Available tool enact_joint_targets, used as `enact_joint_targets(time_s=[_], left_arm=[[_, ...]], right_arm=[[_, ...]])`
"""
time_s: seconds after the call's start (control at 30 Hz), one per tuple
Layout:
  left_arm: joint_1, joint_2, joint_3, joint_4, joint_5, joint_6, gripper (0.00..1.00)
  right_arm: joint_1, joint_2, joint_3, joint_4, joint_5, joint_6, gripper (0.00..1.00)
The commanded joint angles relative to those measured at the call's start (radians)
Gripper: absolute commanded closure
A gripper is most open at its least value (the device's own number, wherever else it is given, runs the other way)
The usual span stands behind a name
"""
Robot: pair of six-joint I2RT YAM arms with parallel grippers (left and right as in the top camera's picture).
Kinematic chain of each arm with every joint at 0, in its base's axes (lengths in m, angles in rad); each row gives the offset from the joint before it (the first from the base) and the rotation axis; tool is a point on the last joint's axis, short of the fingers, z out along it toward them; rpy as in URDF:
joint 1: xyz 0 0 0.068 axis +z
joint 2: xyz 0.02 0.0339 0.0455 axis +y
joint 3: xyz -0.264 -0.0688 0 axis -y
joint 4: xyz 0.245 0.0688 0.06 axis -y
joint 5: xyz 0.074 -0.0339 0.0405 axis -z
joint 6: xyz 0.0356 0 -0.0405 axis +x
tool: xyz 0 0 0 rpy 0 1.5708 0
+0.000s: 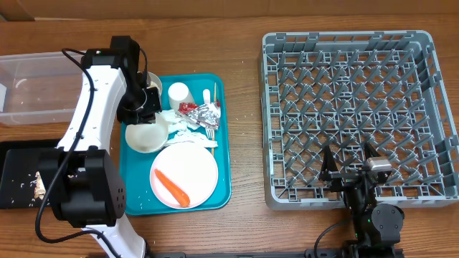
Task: Sort waste into correct bins and load items into the dishwasher rack
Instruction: 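Return the emptied bowl to the teal tray and release it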
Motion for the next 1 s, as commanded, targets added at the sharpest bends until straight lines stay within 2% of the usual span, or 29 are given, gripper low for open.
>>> enact_joint_targets(time_s=[0.0, 0.17, 0.23, 0.3, 0.33, 0.37, 0.53, 0.7, 0.9, 0.97], left_arm=[[0.002, 0.014, -0.003, 0.001, -0.014, -0.014, 0.91], [0.002, 0.016, -0.003, 0.016, -0.015, -0.013, 0.9], [0.002, 0.016, 0.003, 0.025, -0.014, -0.013, 0.84], [0.002, 0.016, 0.024, 0.032, -0.014, -0.013, 0.68], [0.002, 0.016, 0.038, 0.035, -0.015, -0.013, 0.53], [0.002, 0.016, 0.052, 0.043, -0.016, -0.011, 0.47], [0.002, 0.02, 0.075, 0.165, -0.062, 0.103, 0.41], [0.002, 0.049, 0.075, 0.199, -0.139, 0.229, 0.39], [0.002, 0.116, 0.075, 0.21, -0.144, 0.295, 0.48], [0.002, 0.136, 0.075, 0.233, -0.144, 0.318, 0.48]], right_arm=[[-0.006, -0.012, -0.011, 0.003, 0.006, 0.0, 0.0], [-0.006, -0.012, -0.01, 0.003, 0.006, 0.0, 0.0], [-0.006, -0.012, -0.01, 0.003, 0.006, 0.0, 0.0], [-0.006, -0.012, -0.011, 0.003, 0.006, 0.0, 0.0], [-0.006, -0.012, -0.01, 0.003, 0.006, 0.0, 0.0], [-0.006, -0.012, -0.011, 0.003, 0.006, 0.0, 0.0], [-0.006, -0.012, -0.011, 0.003, 0.006, 0.0, 0.0], [-0.006, -0.012, -0.011, 0.003, 0.006, 0.0, 0.0], [-0.006, -0.012, -0.01, 0.003, 0.006, 0.0, 0.0], [-0.006, -0.012, -0.011, 0.003, 0.006, 0.0, 0.0]])
